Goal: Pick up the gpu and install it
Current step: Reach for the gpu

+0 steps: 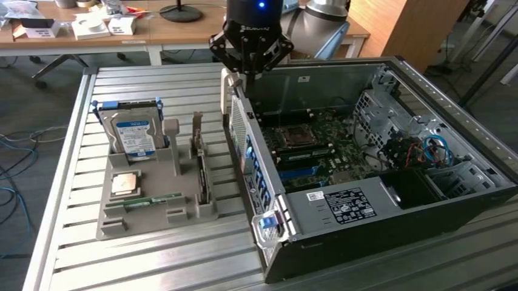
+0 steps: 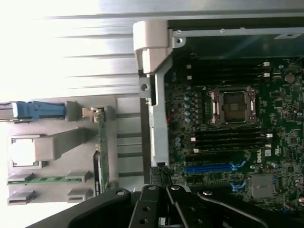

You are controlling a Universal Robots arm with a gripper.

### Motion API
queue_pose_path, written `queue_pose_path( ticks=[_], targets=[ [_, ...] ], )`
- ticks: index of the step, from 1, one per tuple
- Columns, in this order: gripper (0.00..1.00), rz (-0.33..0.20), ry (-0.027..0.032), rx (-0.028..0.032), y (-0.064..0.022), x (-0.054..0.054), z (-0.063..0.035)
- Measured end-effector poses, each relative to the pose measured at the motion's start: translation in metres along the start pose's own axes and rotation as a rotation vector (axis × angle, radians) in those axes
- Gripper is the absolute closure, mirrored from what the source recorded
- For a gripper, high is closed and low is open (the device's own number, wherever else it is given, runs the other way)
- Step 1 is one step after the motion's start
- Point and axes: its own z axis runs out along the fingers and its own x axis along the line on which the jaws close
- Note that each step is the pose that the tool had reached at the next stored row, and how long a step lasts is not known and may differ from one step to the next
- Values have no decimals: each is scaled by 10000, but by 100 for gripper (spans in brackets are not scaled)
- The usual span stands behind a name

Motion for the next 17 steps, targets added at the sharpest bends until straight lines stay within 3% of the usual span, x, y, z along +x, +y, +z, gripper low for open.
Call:
queue_pose_path(
  ticks=[17],
  targets=[
    [89,14,-1,0,-27,370,7]
  ],
)
